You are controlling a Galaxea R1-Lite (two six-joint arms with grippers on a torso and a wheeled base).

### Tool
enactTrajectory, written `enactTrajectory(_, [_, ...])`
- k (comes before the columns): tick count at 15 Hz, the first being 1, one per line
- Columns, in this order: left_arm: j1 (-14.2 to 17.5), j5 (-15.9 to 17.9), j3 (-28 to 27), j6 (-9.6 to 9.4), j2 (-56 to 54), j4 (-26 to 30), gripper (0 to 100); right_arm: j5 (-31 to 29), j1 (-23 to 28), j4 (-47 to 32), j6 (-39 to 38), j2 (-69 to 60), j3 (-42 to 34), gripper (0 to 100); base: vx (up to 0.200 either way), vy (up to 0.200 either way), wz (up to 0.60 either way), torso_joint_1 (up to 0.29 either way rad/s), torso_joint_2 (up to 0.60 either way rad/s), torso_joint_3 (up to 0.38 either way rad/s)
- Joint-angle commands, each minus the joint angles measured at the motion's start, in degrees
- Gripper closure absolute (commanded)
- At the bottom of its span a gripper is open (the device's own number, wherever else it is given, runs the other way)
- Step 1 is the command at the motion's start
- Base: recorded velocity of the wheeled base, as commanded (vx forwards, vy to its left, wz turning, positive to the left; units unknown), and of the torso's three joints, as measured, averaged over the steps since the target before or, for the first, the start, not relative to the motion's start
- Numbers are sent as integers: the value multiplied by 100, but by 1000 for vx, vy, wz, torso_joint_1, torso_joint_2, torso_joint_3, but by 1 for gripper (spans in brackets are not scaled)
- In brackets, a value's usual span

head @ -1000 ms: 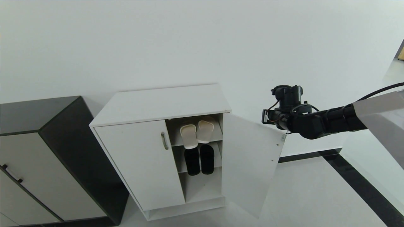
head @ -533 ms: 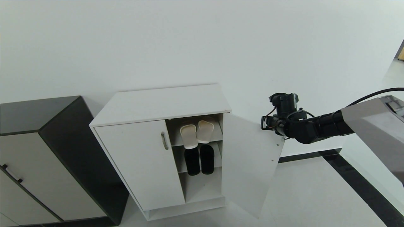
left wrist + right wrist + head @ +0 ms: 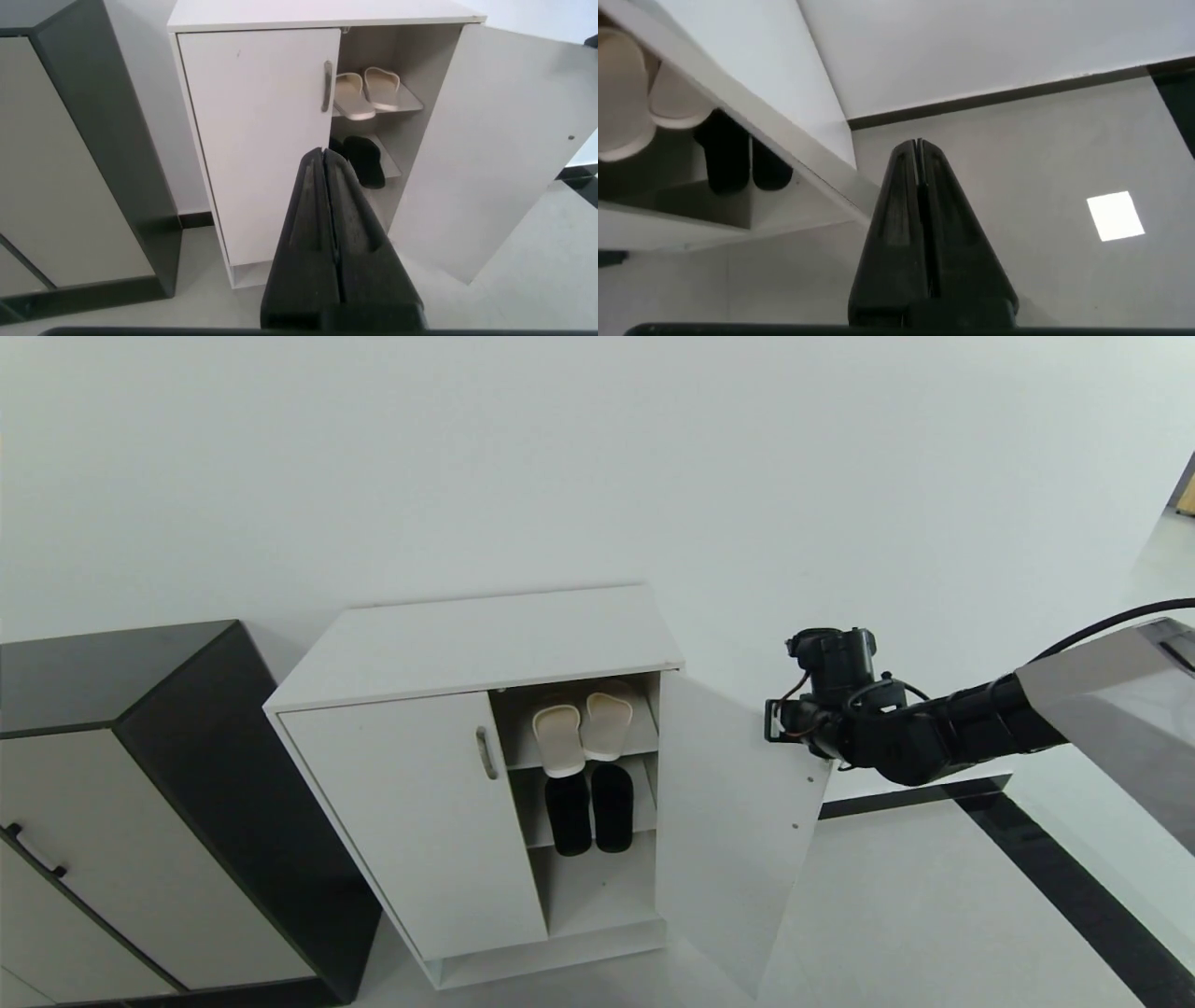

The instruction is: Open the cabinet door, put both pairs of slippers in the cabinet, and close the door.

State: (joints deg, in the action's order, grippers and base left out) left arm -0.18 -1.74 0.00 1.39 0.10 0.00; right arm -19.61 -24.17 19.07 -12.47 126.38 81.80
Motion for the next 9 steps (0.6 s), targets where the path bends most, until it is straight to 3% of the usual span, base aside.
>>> enactTrajectory(1, [1,-1,0,2,-1,0,100,-16,-334,291,25,-412,-569,100,0,0,0,0,0,0])
enactTrajectory(5, [1,-1,0,2,-1,0,100,10,-852,669,25,-905,-1228,100,0,0,0,0,0,0])
enactTrajectory(9, [1,-1,0,2,-1,0,100,63,-1054,1143,131,-957,-1702,100,0,0,0,0,0,0])
